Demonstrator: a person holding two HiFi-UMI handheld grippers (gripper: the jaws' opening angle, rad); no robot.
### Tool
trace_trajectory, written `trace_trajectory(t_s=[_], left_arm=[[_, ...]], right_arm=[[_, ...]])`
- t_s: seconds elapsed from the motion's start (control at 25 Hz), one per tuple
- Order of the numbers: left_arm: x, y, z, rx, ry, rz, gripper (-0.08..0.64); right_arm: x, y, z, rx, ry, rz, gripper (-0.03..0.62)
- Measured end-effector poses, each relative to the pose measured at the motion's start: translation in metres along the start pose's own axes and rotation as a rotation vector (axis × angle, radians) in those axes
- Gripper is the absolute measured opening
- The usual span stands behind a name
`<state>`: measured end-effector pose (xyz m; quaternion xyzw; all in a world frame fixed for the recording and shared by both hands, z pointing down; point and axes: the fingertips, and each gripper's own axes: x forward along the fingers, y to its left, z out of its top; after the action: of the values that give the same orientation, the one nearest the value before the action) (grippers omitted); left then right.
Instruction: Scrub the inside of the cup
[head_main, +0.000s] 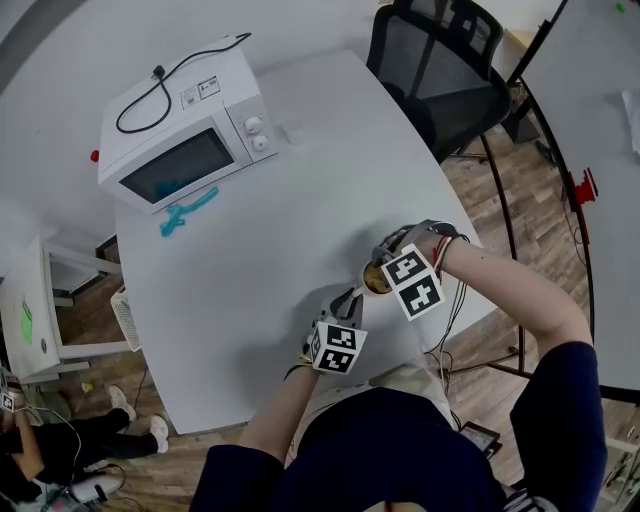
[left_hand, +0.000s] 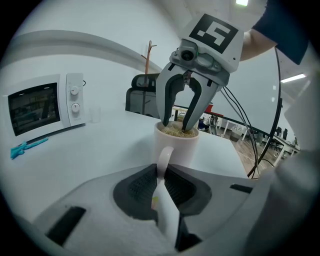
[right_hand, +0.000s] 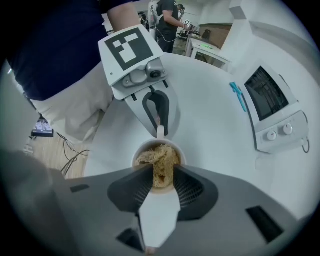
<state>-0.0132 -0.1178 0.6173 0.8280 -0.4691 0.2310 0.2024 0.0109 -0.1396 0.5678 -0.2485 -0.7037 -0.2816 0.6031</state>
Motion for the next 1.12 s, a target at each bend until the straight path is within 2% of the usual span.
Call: trace_trajectory(t_s=[0.24, 0.44, 0.6, 0.96, 1.12], left_arm=[[0.0, 0.0, 0.0, 0.002, 0.005, 0.0, 0.046], [0.0, 0.001, 0.0, -0.006, 0.005, 0.004, 0.047], [0.001, 0.001, 0.001, -0.013, 0.003, 0.009, 0.047], [0.003, -0.002, 0.001, -0.003, 0.006, 0.003, 0.048], [0.002, -0.001, 0.001, -0.004, 0.007, 0.0, 0.048]], right_arm=[[0.007, 0.001, 0.004, -0.057, -0.005, 0.034, 0.132], [0.011, 0.003, 0.003, -0.066, -0.029, 0.004, 0.13], [0.015, 0.001, -0.001, -0.079, -0.008, -0.024, 0.117], [0.017, -0.003, -0.006, -0.032, -0.017, -0.009, 0.055], [0.016, -0.005, -0.005, 0.029, -0.034, 0.01, 0.043]])
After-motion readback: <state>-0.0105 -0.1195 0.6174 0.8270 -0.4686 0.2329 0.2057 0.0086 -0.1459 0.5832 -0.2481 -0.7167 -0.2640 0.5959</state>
